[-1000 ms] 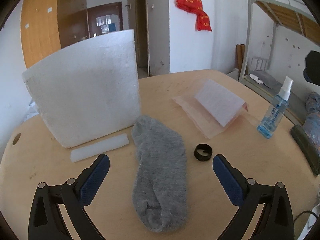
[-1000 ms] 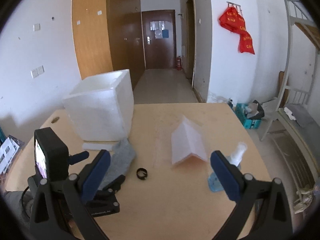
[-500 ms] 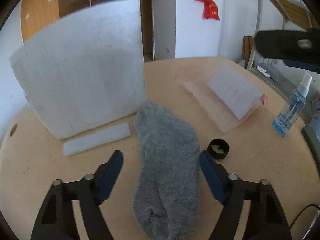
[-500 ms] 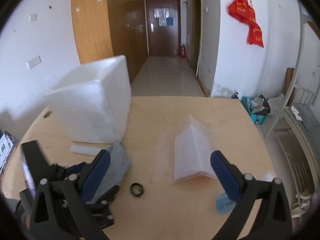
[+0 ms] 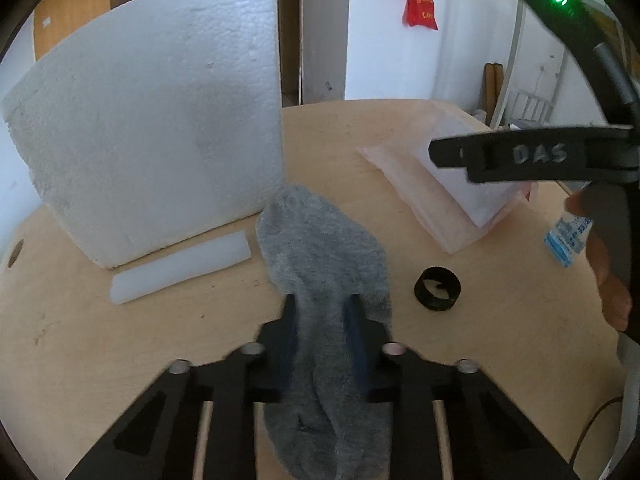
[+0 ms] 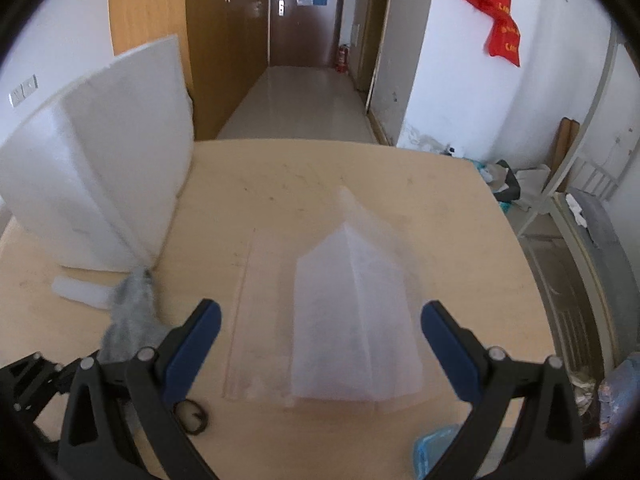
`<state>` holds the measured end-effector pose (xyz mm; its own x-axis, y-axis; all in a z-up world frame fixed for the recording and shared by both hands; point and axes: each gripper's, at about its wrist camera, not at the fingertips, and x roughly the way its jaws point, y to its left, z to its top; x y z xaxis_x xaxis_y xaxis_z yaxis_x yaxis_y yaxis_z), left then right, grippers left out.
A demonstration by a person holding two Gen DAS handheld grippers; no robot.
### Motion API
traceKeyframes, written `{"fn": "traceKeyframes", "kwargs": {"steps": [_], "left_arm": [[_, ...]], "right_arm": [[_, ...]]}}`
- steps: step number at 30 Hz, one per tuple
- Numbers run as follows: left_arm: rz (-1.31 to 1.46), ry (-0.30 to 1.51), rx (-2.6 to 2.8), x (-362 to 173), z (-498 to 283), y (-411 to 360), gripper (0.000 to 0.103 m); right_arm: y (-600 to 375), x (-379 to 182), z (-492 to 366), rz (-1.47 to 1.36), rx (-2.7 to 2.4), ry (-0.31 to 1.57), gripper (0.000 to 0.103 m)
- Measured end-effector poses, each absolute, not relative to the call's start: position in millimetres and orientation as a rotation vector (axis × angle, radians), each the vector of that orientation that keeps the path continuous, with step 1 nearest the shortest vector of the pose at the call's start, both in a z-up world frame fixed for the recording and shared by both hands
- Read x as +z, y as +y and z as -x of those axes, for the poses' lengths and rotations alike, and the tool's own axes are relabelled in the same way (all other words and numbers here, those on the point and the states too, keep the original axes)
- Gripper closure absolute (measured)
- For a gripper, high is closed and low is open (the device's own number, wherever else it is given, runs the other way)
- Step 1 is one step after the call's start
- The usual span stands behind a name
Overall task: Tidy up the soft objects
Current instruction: 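Close the left tool on the grey sock while the right tool grasps the clear plastic bag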
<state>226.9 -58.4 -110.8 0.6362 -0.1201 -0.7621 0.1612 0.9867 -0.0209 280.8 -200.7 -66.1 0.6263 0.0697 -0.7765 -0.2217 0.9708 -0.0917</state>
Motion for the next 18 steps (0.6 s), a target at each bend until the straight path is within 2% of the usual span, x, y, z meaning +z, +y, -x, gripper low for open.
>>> {"fn": "traceKeyframes", "kwargs": {"steps": [2, 6, 9, 13, 15, 18], "left_arm": [[-0.05, 0.861, -0.163, -110.6, -227.5, -58.0, 0.092], [-0.058, 0.843, -0.164, -108.2, -225.8, -57.5, 0.094], [-0.064, 0.827, -0.166, -104.7, -223.2, -57.2, 0.095], [-0.065, 0.817, -0.166, -101.3, -221.5, -59.0, 0.095], [-0.069, 0.807, -0.17, -99.6, -220.7, -59.9, 0.095], [-0.069, 0.805, -0.172, -98.5, -220.9, -60.6, 0.095]], "right_arm": [[-201.1, -70.2, -282.4, 0.186, 0.159, 0.89, 0.002], [-200.8, -76.0, -283.4, 0.198, 0.156, 0.903, 0.005], [-200.8, -81.4, -285.1, 0.195, 0.164, 0.931, 0.017], [-203.5, -88.2, -291.1, 0.187, 0.167, 0.972, 0.039], [-205.6, -87.8, -290.8, 0.17, 0.174, 0.977, 0.043], [-203.7, -84.3, -288.2, 0.195, 0.169, 0.964, 0.058]]}}
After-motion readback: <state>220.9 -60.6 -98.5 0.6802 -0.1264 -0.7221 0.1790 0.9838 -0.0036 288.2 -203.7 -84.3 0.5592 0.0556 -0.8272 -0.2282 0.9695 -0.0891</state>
